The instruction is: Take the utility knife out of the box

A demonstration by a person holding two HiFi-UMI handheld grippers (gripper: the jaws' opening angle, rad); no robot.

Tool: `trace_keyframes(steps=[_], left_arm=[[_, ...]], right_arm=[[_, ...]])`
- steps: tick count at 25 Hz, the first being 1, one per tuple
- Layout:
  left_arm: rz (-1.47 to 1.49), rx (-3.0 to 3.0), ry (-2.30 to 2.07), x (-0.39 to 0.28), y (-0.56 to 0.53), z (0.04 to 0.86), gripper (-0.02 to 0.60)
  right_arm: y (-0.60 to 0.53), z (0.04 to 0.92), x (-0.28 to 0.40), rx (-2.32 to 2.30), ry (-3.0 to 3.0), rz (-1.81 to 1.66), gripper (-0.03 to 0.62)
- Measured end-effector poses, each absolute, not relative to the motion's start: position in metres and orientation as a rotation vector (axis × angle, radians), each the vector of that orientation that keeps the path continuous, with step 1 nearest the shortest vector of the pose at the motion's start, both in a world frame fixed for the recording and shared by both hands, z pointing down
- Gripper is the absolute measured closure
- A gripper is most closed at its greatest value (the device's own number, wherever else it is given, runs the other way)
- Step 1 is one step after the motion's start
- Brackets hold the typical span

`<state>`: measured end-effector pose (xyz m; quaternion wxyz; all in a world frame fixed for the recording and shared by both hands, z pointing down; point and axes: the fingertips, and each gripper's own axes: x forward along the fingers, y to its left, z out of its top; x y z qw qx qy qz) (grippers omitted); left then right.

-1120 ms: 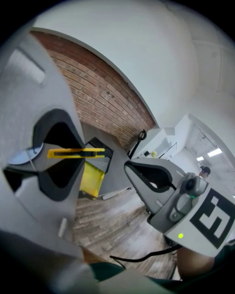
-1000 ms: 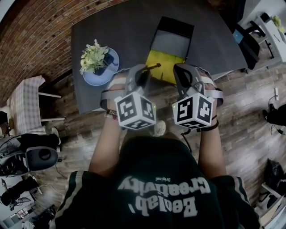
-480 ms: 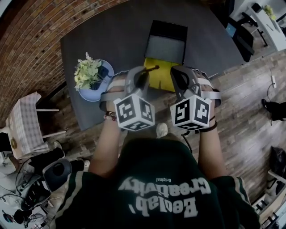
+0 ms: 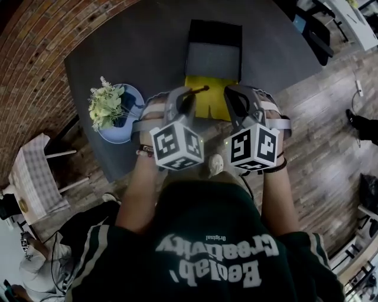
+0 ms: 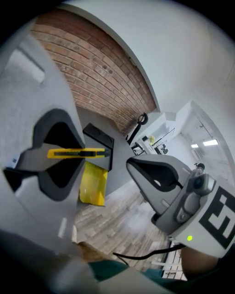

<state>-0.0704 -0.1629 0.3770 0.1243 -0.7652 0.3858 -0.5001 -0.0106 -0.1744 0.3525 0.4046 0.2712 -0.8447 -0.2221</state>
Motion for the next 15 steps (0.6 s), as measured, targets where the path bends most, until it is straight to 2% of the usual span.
trace_keyframes(steps=[15], left_arm=[[-1.518, -2.34, 1.05, -0.072, -0.19, 0.44, 0.515]], right_arm=[[-0.187, 0.394, -0.014, 0.669, -2.123, -0.424, 0.588]])
